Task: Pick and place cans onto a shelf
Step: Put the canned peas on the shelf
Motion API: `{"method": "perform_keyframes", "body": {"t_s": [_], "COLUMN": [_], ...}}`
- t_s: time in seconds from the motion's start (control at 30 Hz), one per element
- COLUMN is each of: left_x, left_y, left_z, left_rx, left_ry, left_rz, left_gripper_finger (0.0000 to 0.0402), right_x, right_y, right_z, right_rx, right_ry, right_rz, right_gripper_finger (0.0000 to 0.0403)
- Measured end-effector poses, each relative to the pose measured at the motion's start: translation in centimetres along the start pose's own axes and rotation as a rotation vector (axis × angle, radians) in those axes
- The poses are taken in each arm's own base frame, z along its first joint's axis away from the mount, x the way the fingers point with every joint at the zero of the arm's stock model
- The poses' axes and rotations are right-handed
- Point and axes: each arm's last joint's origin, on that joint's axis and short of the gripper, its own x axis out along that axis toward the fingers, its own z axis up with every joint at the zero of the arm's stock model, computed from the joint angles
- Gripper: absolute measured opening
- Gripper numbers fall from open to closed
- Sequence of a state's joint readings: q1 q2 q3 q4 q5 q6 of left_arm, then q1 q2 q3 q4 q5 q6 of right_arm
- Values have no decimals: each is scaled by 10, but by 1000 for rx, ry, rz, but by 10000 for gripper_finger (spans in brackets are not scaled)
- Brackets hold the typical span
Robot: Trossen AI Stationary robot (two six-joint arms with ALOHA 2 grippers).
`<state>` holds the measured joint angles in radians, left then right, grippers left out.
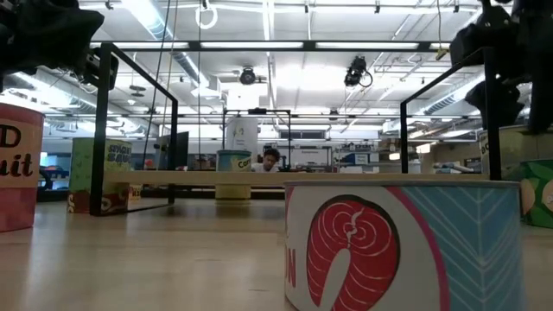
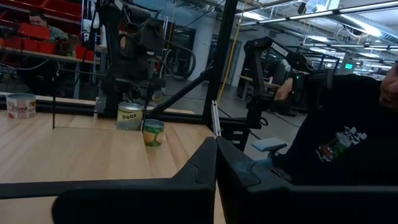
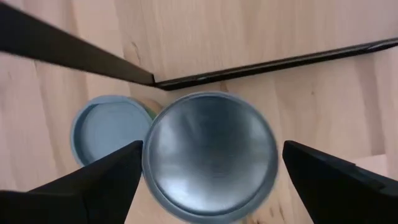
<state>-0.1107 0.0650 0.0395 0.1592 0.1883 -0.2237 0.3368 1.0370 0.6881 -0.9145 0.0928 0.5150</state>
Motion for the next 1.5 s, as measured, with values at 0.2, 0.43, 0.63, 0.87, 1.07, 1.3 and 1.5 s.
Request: {"method": "perform_keyframes", "body": {"t_s": [0.2, 0.43, 0.63, 0.87, 1.07, 1.3, 1.5], "left_x": [0, 0, 0, 0, 0, 0, 0], "left_y": [0, 0, 0, 0, 0, 0, 0], "left_z": [0, 0, 0, 0, 0, 0, 0], "left_rx": [0, 0, 0, 1, 0, 0, 1], "left_ry": [0, 0, -1, -1, -1, -1, -1], "left_rz": [0, 0, 0, 0, 0, 0, 0], "left_gripper_finger": [11, 11, 11, 11, 11, 11, 11], "right_x": [4, 3, -19, -89, -145, -187, -174], "right_y": [2, 0, -2, -4, -11, -23, -21], "right_z": [-3, -6, -9, 4, 13, 39, 91], "right_rx": [13, 9, -4, -126, -172, -130, 111], "right_ry": [-13, -2, 77, 80, -35, -374, -542], "right_rz": [-11, -42, -29, -55, -96, -328, -299], "right_gripper_finger": [379, 323, 322, 324, 325, 326, 326]}}
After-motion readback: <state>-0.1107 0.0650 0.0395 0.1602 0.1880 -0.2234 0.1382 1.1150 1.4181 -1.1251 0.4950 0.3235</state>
